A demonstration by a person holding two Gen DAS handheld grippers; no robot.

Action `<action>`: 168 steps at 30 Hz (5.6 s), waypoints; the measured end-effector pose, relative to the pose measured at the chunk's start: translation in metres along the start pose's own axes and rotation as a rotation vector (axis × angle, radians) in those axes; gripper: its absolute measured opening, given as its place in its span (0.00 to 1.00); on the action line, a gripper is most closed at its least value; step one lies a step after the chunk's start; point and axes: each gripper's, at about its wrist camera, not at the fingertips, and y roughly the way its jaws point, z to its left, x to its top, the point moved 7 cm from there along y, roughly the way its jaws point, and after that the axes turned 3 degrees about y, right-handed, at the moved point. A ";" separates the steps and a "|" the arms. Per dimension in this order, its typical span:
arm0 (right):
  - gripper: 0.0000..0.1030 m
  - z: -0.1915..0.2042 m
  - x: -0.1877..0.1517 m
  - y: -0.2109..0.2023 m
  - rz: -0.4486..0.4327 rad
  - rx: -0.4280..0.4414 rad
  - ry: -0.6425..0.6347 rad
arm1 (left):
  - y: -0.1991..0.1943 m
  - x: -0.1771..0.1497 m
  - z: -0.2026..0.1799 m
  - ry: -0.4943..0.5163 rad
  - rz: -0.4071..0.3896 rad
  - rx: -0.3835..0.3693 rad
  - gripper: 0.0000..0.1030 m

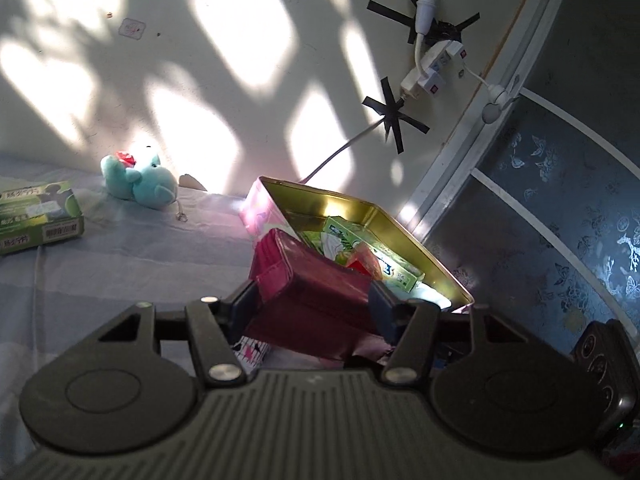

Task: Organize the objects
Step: 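Lower the pink pouch into the pink tin and release it, then move the right gripper toward the teal plush bear and grasp it, then carry the teal plush bear into the pink tin and open the right gripper, then grasp the floral tissue pack with the right gripper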

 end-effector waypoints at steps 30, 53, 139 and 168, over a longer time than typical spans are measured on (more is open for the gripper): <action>0.45 -0.190 -0.034 -0.025 0.041 -0.477 0.232 | 0.152 0.017 -0.076 0.280 0.098 0.343 0.63; 0.46 -0.063 -0.015 -0.013 0.061 -0.164 0.365 | 0.017 -0.035 0.022 0.284 0.059 0.634 0.64; 0.64 -0.167 -0.020 0.050 0.281 -0.060 0.432 | 0.152 0.016 -0.050 0.153 0.253 0.070 0.53; 0.78 -0.156 -0.040 -0.046 -0.017 -0.242 0.586 | 0.084 0.000 -0.046 0.366 0.066 0.556 0.71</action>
